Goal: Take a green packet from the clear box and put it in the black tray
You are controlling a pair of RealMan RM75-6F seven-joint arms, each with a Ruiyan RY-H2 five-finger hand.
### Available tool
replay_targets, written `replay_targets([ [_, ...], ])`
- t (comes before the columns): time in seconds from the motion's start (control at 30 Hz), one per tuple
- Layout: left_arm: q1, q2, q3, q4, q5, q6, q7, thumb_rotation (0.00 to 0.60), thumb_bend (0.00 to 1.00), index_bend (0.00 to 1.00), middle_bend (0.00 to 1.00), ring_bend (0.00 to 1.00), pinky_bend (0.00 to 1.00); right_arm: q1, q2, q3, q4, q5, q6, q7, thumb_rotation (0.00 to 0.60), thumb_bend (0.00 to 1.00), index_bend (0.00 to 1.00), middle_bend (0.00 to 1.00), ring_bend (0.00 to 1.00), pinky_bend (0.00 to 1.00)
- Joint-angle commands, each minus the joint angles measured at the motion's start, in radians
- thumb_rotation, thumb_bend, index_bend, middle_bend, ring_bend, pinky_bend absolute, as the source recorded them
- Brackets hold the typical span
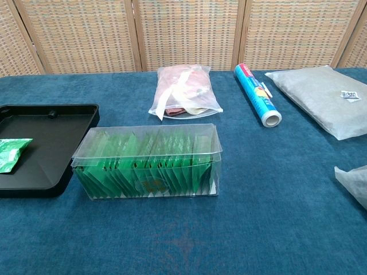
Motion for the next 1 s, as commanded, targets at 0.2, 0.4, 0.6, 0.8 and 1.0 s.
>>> replay_targets([
  [0.2,-0.008,-0.006,-0.001,0.004,-0.005,-0.015,0.007,0.6,0.12,0.0,0.0,0.0,0.0,-0.001,0.003,0.002,0.004,-0.001,0.004,0.008,0.6,0.0,0.0,0.0,0.0,0.0],
  [0.4,-0.031,-0.015,-0.001,-0.028,0.037,-0.02,-0.001,0.6,0.12,0.0,0.0,0.0,0.0,-0.001,0.007,0.009,0.01,0.009,0.005,0.029,0.6,0.0,0.0,0.0,0.0,0.0],
  [0.6,-0.112,-0.026,0.003,-0.126,0.144,-0.077,0.061,0.6,0.12,0.0,0.0,0.0,0.0,0.002,0.011,0.018,0.014,0.022,-0.001,0.048,0.6,0.0,0.0,0.0,0.0,0.0],
  [0.8,-0.264,-0.099,-0.02,-0.234,0.221,-0.241,0.189,0.6,0.12,0.0,0.0,0.0,0.0,0.007,0.011,0.024,0.028,0.044,-0.018,0.063,0.6,0.0,0.0,0.0,0.0,0.0],
  [1.0,-0.404,-0.221,-0.077,-0.243,0.107,-0.437,0.356,0.6,0.12,0.0,0.0,0.0,0.0,0.009,0.011,0.034,0.047,0.076,-0.036,0.081,0.6,0.0,0.0,0.0,0.0,0.0],
])
